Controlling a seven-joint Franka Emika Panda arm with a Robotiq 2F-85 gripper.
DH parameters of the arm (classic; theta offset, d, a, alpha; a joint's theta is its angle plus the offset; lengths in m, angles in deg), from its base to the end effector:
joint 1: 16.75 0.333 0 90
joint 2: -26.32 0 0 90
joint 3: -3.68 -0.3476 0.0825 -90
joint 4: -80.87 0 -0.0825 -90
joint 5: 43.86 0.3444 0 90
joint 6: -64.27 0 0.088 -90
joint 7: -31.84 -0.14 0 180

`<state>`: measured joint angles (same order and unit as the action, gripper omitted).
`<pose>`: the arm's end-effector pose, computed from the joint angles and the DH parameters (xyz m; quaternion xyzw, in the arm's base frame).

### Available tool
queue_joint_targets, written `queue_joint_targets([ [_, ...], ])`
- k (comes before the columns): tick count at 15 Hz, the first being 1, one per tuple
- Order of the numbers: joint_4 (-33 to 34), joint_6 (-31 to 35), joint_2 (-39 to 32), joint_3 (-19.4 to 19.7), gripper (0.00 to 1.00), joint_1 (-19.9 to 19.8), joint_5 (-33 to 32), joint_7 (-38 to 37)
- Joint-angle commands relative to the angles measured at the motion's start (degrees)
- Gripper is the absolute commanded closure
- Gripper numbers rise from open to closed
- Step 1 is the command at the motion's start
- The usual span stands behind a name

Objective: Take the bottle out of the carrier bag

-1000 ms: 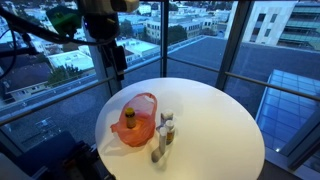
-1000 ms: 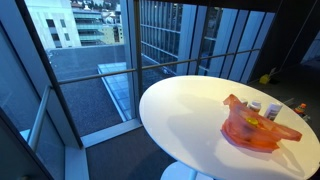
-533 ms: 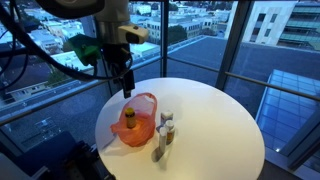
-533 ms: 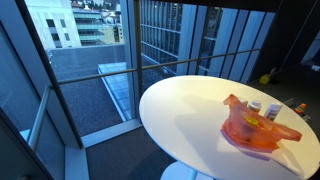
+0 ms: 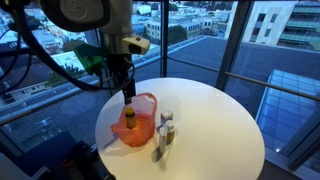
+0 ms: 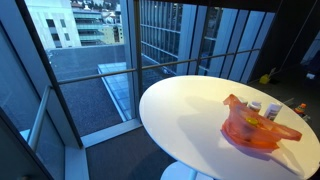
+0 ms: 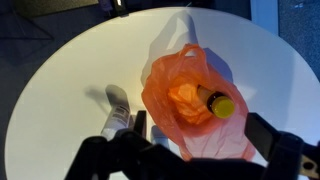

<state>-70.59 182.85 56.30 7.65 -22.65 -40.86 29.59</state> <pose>0.3115 -0.0500 0.4214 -0.9924 0.1134 0.0235 0.0415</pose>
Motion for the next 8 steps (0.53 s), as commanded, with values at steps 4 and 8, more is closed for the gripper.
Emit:
queue_joint_targets([
  [4,-0.86,2.87,-0.98,-0.05,0.00,0.43,-0.17,0.57],
  [8,-2.14,8.80,-3.25,-0.83,0.00,1.20,-0.44,0.61],
])
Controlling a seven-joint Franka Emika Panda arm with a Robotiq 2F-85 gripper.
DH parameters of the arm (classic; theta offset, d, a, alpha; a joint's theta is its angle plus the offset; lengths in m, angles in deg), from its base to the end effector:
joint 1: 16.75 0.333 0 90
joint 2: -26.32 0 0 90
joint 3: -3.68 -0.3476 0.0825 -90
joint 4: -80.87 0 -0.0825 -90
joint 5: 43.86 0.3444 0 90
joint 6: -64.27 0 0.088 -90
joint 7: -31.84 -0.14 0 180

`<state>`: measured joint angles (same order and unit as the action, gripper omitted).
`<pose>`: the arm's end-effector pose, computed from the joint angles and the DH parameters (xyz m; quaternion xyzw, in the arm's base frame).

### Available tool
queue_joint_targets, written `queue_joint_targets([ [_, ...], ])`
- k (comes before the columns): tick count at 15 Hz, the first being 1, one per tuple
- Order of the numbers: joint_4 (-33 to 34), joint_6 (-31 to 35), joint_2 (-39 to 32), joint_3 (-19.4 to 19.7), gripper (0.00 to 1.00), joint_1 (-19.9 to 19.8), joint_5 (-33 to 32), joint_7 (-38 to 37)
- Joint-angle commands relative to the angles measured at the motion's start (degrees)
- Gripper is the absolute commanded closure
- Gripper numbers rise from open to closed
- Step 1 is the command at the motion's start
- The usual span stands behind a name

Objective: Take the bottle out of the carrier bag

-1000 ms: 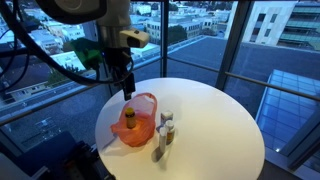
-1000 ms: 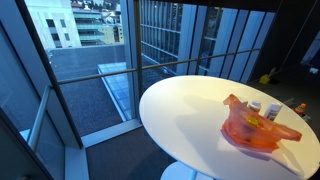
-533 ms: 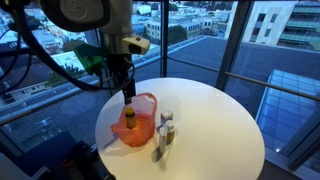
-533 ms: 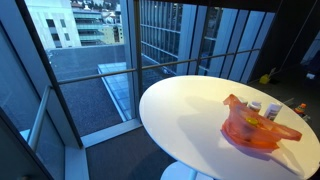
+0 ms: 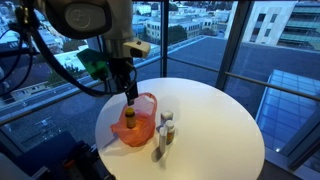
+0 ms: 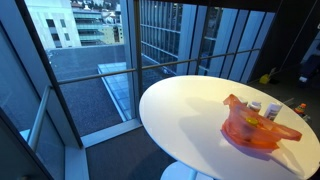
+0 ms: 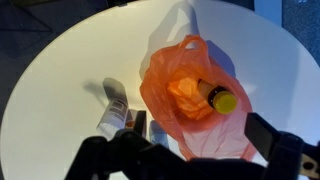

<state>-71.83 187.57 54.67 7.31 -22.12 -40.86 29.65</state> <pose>0.3205 -0.0470 0.4102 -0.9934 0.1080 0.0077 0.0373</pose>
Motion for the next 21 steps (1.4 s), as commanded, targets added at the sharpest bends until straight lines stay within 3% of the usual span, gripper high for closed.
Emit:
queue_joint_targets([
  [1,-1.24,5.74,-2.45,-0.59,0.00,0.97,-0.32,0.70],
  [11,-0.45,19.51,-15.74,-1.22,0.00,5.29,2.03,1.36],
  [21,2.79,22.79,-26.19,-2.95,0.00,7.59,5.52,2.66],
])
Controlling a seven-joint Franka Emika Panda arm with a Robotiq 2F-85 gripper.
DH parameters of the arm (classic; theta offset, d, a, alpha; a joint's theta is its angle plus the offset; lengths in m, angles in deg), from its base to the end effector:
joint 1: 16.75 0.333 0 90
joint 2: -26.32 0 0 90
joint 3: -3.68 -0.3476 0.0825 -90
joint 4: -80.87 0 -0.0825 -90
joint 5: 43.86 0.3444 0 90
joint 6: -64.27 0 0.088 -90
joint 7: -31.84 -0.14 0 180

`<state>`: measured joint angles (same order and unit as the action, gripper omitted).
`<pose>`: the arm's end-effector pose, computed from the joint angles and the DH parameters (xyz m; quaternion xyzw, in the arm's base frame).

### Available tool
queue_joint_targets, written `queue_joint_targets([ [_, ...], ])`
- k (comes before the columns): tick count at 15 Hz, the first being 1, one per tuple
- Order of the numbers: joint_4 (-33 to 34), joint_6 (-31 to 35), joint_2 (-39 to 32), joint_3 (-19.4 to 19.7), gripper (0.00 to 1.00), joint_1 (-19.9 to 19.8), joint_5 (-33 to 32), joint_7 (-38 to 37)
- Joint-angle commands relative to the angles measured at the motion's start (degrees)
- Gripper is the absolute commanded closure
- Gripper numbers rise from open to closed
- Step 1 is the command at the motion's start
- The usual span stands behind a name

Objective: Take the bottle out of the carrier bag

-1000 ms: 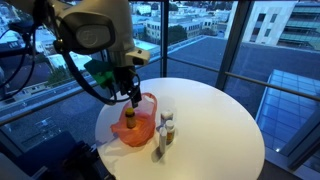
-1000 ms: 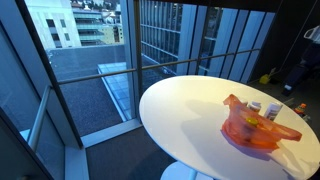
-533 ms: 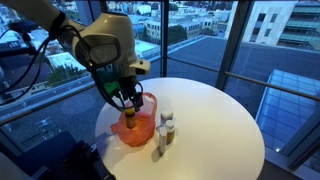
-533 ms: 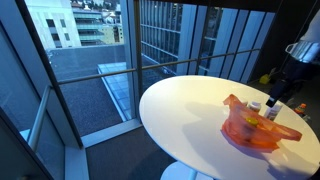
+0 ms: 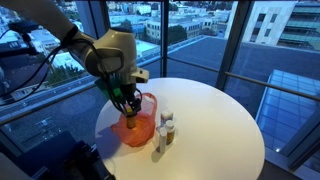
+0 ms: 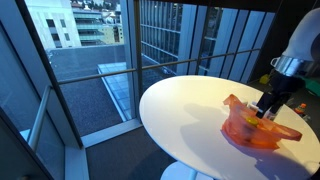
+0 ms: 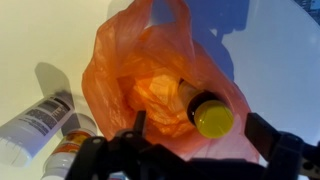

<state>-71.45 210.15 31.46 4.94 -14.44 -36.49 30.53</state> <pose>0.3918 0.0080 0.2999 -0.9977 0.0558 0.0121 0.0362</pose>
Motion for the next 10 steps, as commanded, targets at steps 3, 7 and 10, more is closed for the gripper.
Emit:
queue_joint_targets([
  [3,3.71,0.20,-5.03,-1.08,0.00,-0.34,0.47,1.29],
  [7,5.07,0.16,-6.99,-1.43,0.00,-0.49,0.09,0.94],
  [10,5.68,0.08,-7.84,-1.54,0.00,-0.56,0.23,1.05],
])
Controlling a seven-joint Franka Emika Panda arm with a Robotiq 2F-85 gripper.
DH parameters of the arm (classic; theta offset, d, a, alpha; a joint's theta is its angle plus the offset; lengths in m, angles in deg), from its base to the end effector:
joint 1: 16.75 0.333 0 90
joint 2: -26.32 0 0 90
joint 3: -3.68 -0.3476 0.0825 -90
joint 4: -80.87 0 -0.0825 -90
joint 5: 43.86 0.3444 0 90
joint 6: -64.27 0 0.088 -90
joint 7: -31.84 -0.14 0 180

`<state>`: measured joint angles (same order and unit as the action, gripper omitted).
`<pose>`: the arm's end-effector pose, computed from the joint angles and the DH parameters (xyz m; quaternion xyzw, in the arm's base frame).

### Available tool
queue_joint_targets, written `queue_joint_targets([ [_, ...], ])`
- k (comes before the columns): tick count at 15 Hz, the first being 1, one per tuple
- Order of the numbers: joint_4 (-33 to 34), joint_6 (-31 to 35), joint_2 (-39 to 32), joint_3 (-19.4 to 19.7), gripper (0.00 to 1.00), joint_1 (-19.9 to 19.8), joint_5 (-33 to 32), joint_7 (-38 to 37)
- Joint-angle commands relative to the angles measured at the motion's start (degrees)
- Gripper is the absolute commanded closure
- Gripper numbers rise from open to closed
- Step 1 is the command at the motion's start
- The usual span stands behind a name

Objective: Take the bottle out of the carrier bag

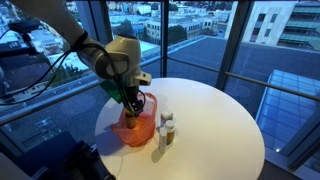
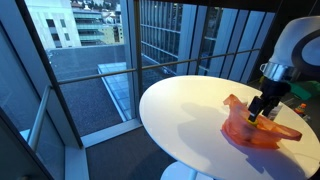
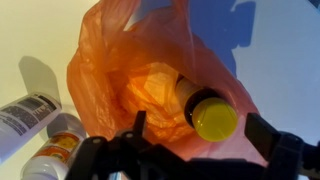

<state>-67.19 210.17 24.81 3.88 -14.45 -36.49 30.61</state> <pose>0.4158 0.0160 0.2778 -0.9978 0.0468 0.0329 0.0333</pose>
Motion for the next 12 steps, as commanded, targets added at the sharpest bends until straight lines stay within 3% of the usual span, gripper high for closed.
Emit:
queue_joint_targets([
  [1,1.56,0.08,-1.39,-0.52,0.00,-0.56,0.28,0.99],
  [12,1.36,-0.14,-1.61,-0.65,0.00,-0.55,-0.09,-0.05],
])
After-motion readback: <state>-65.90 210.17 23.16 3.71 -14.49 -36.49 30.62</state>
